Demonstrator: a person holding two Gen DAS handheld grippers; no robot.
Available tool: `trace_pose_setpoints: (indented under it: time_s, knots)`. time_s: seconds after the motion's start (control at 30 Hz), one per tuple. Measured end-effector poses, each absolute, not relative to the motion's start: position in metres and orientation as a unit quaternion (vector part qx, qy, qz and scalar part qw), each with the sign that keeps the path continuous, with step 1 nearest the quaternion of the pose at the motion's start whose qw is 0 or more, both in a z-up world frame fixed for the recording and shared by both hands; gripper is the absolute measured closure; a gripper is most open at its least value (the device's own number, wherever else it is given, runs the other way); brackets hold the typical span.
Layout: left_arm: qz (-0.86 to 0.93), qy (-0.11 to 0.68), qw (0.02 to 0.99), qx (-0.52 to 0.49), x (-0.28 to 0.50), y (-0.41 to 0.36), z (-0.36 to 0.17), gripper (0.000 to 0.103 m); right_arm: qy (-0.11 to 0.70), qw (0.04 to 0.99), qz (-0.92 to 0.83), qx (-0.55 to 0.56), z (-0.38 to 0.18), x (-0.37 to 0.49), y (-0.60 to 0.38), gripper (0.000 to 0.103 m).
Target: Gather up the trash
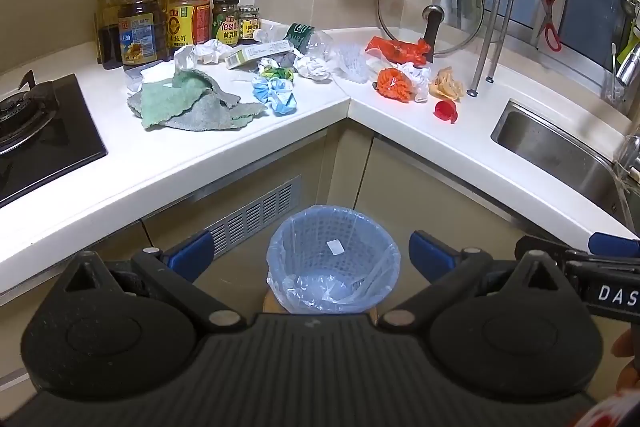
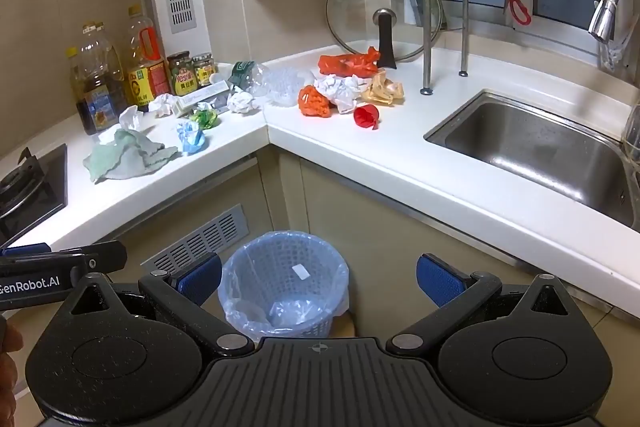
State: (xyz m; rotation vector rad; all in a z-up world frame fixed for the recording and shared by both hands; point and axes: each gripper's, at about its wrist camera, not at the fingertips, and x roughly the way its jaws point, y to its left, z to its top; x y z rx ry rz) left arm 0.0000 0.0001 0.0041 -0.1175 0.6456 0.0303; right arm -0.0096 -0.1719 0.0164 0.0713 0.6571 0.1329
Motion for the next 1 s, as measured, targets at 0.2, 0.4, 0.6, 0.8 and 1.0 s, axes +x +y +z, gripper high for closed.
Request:
trace_pose_setpoints:
  time_s: [0.2,0.4,0.6,0.8,1.0]
  knots:
    - [0.015,0.318,0.946,-0.058,0.0004,0.0005,0.0013,0.0,0.321,0.944,0.065,0.035,0.0221,-0.011,-0.1749,0.0]
    - [0.014,0.317,0.947,-0.057,0.0005,0.0008,-0.0001,0.0,0.321,0.944,0.064,0.034,0.0232,-0.0102,-0.1746,0.0]
    - [0.014,0.317,0.947,-0.055,0.0007,-0.0007,-0.0013,0.0,0.32,0.945,0.064,0.034,0.0232,-0.0103,-0.1751,0.0]
    - [0.014,0.317,0.947,-0.055,0.001,-0.0009,-0.0012,0.0,0.321,0.944,0.063,0.034,0.0239,-0.0097,-0.176,0.0]
    - [0.014,0.317,0.947,-0.055,0.0008,-0.0007,-0.0014,0.0,0.32,0.945,0.064,0.034,0.0232,-0.0099,-0.1756,0.0]
